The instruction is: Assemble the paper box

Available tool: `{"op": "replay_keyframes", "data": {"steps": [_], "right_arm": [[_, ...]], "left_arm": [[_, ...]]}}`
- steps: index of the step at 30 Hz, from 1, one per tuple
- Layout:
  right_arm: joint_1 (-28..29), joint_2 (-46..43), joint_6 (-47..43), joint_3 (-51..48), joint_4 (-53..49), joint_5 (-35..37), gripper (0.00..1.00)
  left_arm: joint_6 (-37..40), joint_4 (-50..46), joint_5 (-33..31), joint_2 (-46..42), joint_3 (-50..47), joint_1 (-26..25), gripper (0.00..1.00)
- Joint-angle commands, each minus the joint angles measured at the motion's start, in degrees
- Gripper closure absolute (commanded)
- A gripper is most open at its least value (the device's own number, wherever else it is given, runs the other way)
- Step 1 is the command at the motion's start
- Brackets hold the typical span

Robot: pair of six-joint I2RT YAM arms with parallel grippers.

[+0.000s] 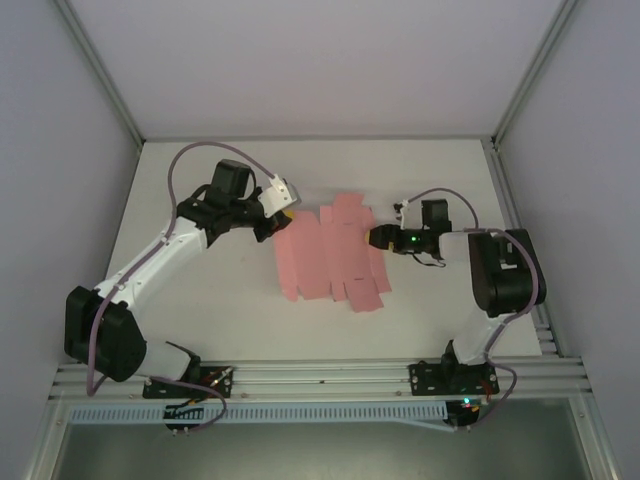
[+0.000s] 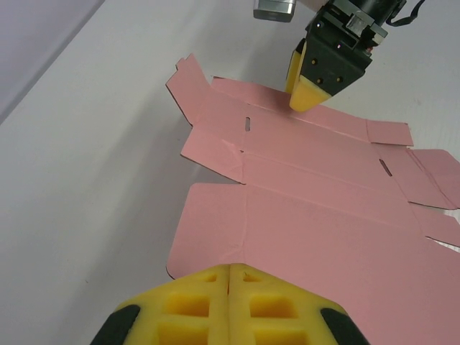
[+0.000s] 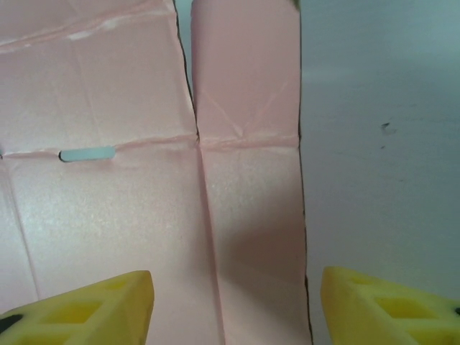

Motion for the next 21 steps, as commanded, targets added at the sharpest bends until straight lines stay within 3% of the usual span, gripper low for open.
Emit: {"op": "replay_keyframes", "data": {"steps": [1,6,14,16,17,18,21], "right_arm": [[-0.13,1.2,-0.81,0.81,1.06,-5.45,0.42],[-0.19,-0.44,-0.84,-0.55,1.92,-6.62,0.59],[-0.16,-6.27,-2.22,-3.16,0.79,-4.23,1.0],[-0.15,-8.11,-2.87,-3.43,-0.88,-1.74,1.0],[-0.09,-9.23,-3.45,-3.58,-1.88,-0.65,1.0],[0.13,-10.82,-4.58,-3.48,-3.91,1.45,1.0],[2.2,-16.14,-10.11,-2.17,-12.9,10.28,1.0]], "left_arm": [[0.9,0.91,-0.72,-1.45,-0.91,-0.39,1.0],[0.61,1.36,-2.09,-1.29,-1.12,-0.36,1.0],[-0.67,3.2,-3.63,-0.85,-2.26,-0.33,1.0],[-2.55,4.21,-5.35,-1.01,-2.85,-0.32,1.0],[-4.36,4.72,-6.53,-1.32,-3.15,-0.3,0.92],[-6.18,5.67,-7.98,-1.94,-4.06,-0.31,0.65],[-10.81,10.65,-11.66,-4.92,-7.98,-0.33,0.0]]}}
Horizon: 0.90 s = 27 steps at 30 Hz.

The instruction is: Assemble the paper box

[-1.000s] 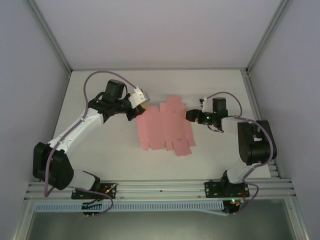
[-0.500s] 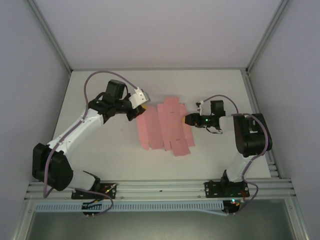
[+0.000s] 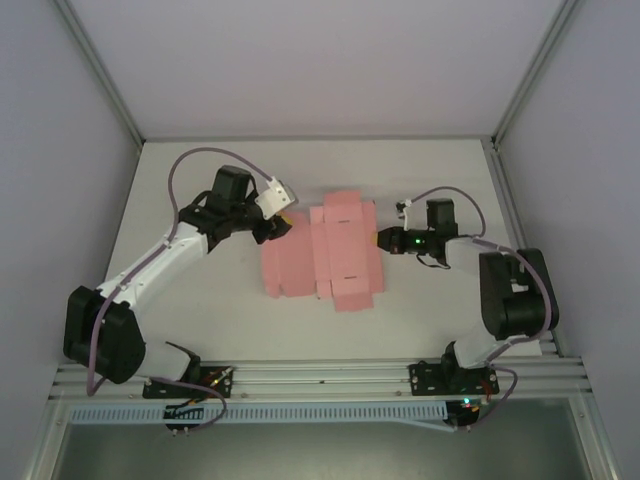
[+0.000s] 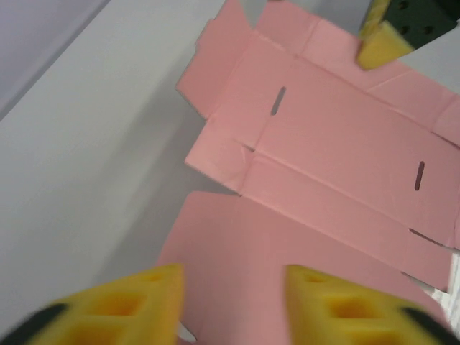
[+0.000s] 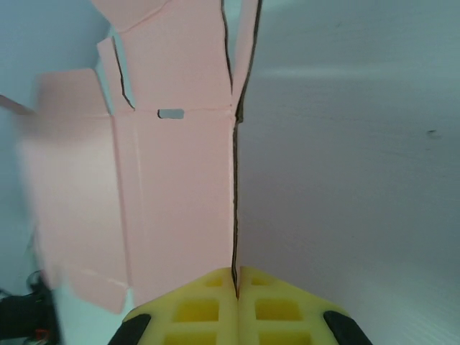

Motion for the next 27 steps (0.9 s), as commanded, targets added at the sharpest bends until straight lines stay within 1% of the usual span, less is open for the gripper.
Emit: {"op": "replay_keyframes", "data": {"steps": [1,4,6,8,10,12,14,16,18,21,24,27], "right_arm": [[2.65,-6.4,-7.59,1.57,-11.09,10.72,1.0],[6.25,-11.01,-13.23,4.14,-19.03,16.67,1.0],[8.56,-13.22,-17.15,6.41,-24.1,20.07,1.0],[10.87,-14.68,-20.36,8.69,-28.16,25.13,1.0],[13.3,-15.88,-24.14,10.74,-31.47,31.67,1.0],[15.26,-16.9,-26.85,12.24,-32.86,36.76,1.0],[17.01,-18.08,-28.65,12.85,-32.22,40.07,0.99],[19.44,-19.73,-31.6,12.45,-30.02,42.92,0.99],[22.19,-21.8,-34.95,10.88,-25.72,46.78,0.99],[25.59,-25.26,-40.83,8.23,-20.08,48.84,0.99],[26.67,-28.08,-44.36,6.37,-17.28,45.94,0.99],[27.09,-28.65,-44.88,6.95,-18.76,43.59,0.99]], "left_arm": [[-7.3,6.91,-5.05,-4.65,-3.85,-0.37,0.0],[-10.19,9.34,-5.87,-7.3,-5.47,-0.51,0.0],[-11.03,9.35,-4.88,-8.54,-5.33,-0.58,0.0],[-11.1,9.73,-3.26,-9.29,-5.3,-0.66,0.0],[-12.97,10.4,-3.03,-9.96,-4.95,-0.67,0.0],[-16.21,11.19,-3.03,-10.4,-4.32,-0.67,0.0],[-19.92,12.51,-3.41,-10.65,-4.13,-0.67,0.0],[-23.82,13.37,-5.25,-10.33,-3.84,-0.67,0.0],[-27.87,14.05,-6.84,-9.79,-3.75,-0.67,0.0],[-31.35,14.67,-5.92,-8.56,-3.14,-0.58,0.0],[-33.38,15.25,-6.24,-6.05,-1.6,-0.5,0.0],[-36.09,13.77,-4.94,-2.23,2.54,-0.32,0.0]]}}
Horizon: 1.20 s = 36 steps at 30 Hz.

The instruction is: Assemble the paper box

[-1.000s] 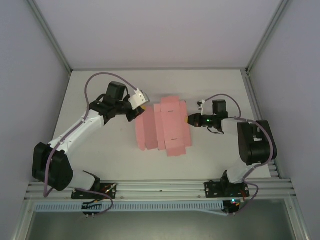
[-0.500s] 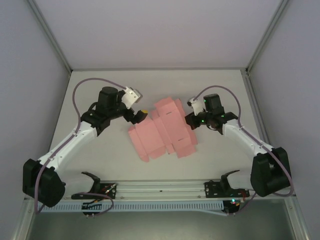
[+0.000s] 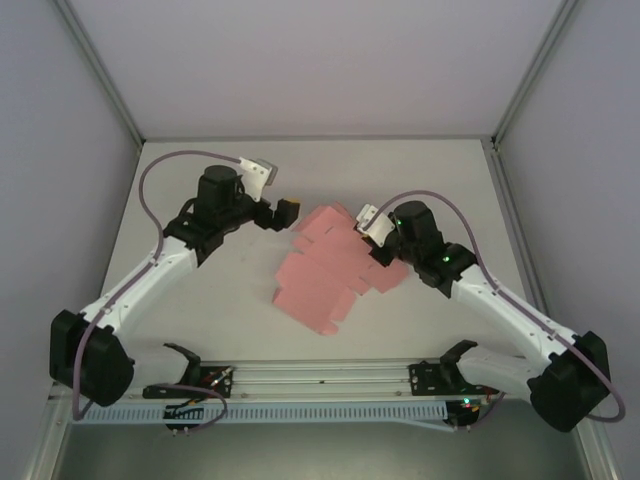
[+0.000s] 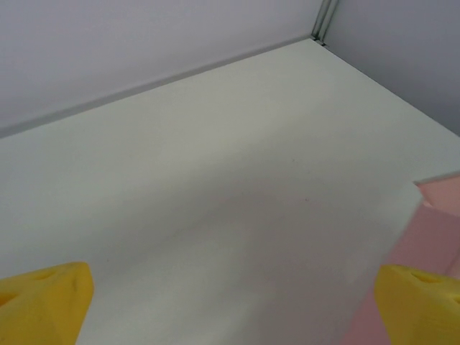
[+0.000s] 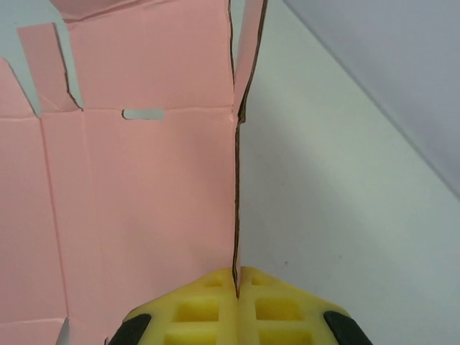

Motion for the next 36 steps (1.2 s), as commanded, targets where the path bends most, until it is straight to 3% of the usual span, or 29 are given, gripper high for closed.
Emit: {"op": "replay_keyframes", "data": {"steps": [1,5,14,19,23,32,36], "right_arm": [[0.83,-0.66,-4.27,0.25,1.89,-0.19,1.0],[2.01,-0.01,-5.28,0.12,1.55,1.34,1.0],[2.55,-0.92,-5.33,-0.28,3.07,1.25,1.0],[2.59,-0.3,-4.39,-0.53,3.21,2.27,1.0],[2.56,-0.09,-2.94,-0.49,3.97,5.16,1.0],[2.59,2.34,1.32,1.39,3.47,8.41,1.0],[2.46,3.11,3.97,2.7,2.2,9.35,1.0]], "left_arm": [[-5.55,0.68,1.59,4.07,5.78,0.14,0.0],[-8.37,0.96,3.73,8.33,10.72,0.19,0.0],[-6.24,-2.88,7.31,19.54,19.88,0.14,0.0],[-1.86,-8.02,17.0,25.87,25.57,-0.93,0.0],[1.95,-7.11,19.16,23.29,21.99,-3.46,0.0],[7.35,-8.84,11.71,19.67,16.96,-8.04,0.0],[9.62,-11.18,4.02,20.46,17.6,-11.36,0.0]]}}
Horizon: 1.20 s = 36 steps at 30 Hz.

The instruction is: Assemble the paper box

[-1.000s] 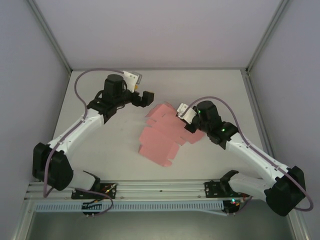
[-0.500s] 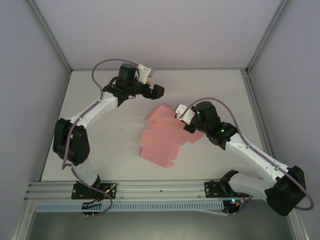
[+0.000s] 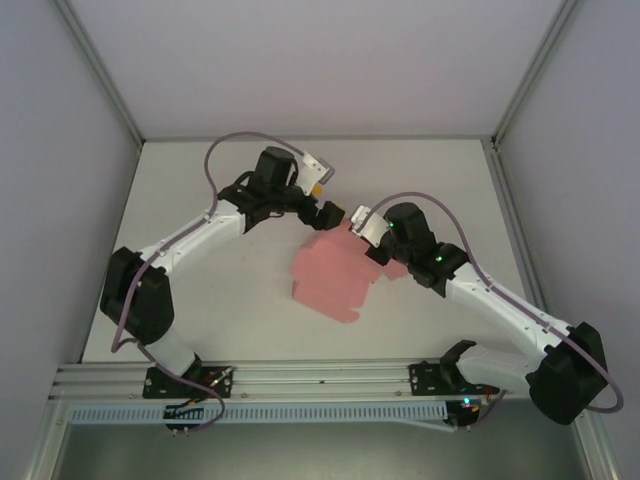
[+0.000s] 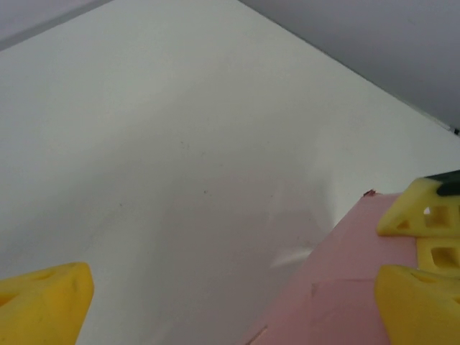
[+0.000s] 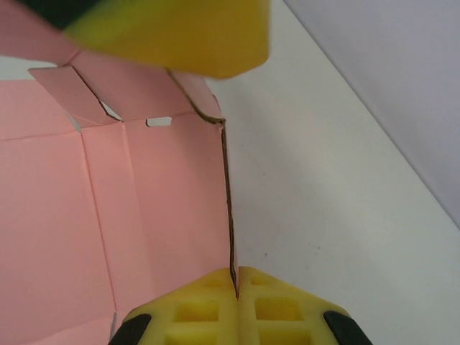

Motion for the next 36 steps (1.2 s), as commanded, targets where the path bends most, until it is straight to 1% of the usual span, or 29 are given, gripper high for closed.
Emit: {"op": "replay_keyframes", "data": {"steps": [1,4,5,9,10,14,16,19,21,24,26,31,33,36], "right_arm": [[0.14,0.21,4.91,2.8,1.05,2.54,1.0],[0.02,-0.52,5.08,2.47,1.24,2.49,1.0],[-0.02,-0.59,5.07,2.46,0.96,2.46,1.0],[-0.45,0.53,5.52,3.24,-1.71,0.39,1.0],[-0.56,0.71,5.75,3.46,-2.04,-0.39,1.0],[-1.14,1.22,6.3,3.99,-3.15,-2.83,1.0],[-1.99,1.61,6.84,4.28,-3.76,-3.09,1.0],[-2.75,1.95,7.21,4.33,-3.62,-4.83,1.0],[-2.95,1.85,7.32,4.52,-3.43,-6.45,1.0],[-3.36,1.66,7.32,4.66,-3.59,-7.72,1.0],[-3.77,1.6,7.52,4.61,-3.8,-8.13,1.0],[-4.21,1.78,7.41,4.39,-3.82,-9.1,1.0],[-4.21,1.88,7.48,4.47,-3.79,-9.43,1.0],[-4.22,1.62,6.78,4.38,-4.08,-10.39,1.0]], "left_arm": [[4.21,-4.07,-7.73,-0.04,-0.07,-3.02,0.0],[2.32,-4.83,-15.86,-0.18,0.28,-4.08,0.0],[1.83,-4.64,-15.76,-0.91,0.12,-4.08,0.0],[4.44,-0.8,-5.52,-6.37,-2.83,-4.03,0.0],[4.28,0.2,-3.97,-7.48,-3.41,-3.96,0.0],[1.15,0.48,-3.24,-10.5,-4.09,-3.06,0.0],[-2.44,0.3,-2.86,-12.11,-4.38,-2.5,0.0],[-4.0,2.35,4.22,-14.41,-6.11,-2.34,0.0],[-6.51,5.96,11.5,-14.49,-7.97,-2.26,0.0],[-9.06,7.74,22.39,-11.49,-8.03,-2.24,0.0],[-10.37,7.67,24.86,-9.32,-7.52,-2.21,0.0],[-10.9,7.52,24.22,-5.68,-6.72,-1.61,0.0],[-10.77,6.53,22.25,-3.99,-5.47,-1.39,0.0],[-9.76,4.4,16.19,-1.96,-3.79,-1.14,0.0]]}}
